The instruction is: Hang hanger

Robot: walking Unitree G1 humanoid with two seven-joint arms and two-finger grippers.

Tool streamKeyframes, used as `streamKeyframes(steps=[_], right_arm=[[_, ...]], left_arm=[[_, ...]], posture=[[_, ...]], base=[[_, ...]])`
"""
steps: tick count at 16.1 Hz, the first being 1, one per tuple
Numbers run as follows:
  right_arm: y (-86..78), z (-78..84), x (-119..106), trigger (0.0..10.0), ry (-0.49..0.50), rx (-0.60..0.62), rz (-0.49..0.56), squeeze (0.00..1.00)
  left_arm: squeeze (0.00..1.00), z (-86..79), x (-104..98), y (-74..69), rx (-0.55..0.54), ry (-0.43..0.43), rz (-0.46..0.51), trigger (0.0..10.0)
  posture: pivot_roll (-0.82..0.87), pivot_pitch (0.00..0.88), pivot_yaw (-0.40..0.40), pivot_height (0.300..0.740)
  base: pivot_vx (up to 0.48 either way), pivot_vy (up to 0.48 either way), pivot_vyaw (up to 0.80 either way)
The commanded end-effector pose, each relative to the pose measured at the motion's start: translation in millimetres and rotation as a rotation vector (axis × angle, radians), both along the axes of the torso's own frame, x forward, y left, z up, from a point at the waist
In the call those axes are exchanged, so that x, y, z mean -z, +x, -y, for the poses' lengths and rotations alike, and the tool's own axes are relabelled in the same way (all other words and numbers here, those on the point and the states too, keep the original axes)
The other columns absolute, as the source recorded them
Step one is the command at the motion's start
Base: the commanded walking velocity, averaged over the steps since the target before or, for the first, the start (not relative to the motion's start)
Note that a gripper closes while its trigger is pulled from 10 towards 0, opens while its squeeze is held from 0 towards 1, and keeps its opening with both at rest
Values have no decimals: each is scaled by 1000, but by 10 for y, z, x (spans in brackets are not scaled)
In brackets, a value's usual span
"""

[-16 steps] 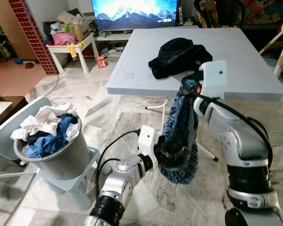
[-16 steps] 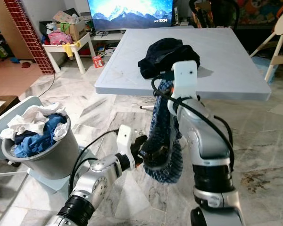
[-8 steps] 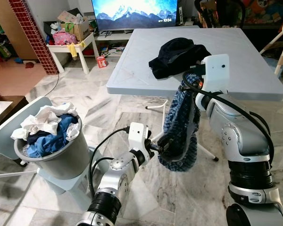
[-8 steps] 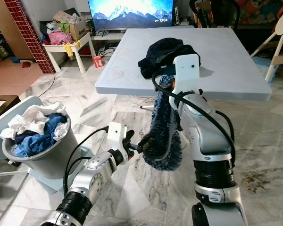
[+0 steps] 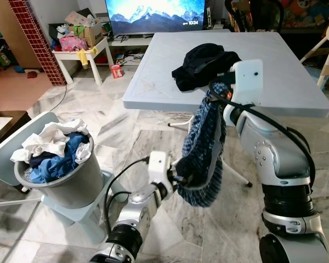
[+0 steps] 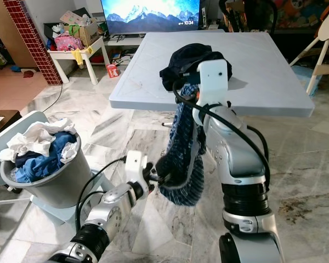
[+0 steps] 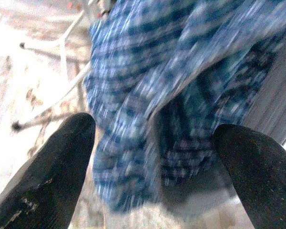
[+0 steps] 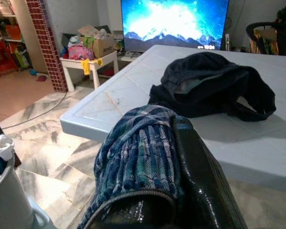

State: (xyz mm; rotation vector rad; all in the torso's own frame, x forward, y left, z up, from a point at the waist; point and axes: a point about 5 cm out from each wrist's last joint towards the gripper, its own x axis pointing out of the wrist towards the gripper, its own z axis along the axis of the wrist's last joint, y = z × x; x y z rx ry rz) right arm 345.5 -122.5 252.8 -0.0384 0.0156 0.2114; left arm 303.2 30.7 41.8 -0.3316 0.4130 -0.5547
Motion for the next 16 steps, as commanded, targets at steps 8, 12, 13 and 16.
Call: streamKeyframes(steps=[8,12,13,16], right_arm=[[-60,-66,-162,0,17,-33,45,0],[-97,-117,-180,0,34,-57,44,0],[-124,-158,-207,0,45,-79,49,0],[-201,-233,-177,0,63,-138,31,0]], left_arm=[[0,-6,-4,84,-53,-3,1,10000],[0,45,-56,134,-49,-5,16,10000],[0,93,-78,134,-28,-10,26,10000],[0,182,-163,155,-10,-43,56,10000]], posture=[[-244,34,60,740],[-253,36,66,740],[-258,39,68,740],[-256,41,70,740]], base=[[0,0,0],[0,0,0],[0,0,0],[0,0,0]])
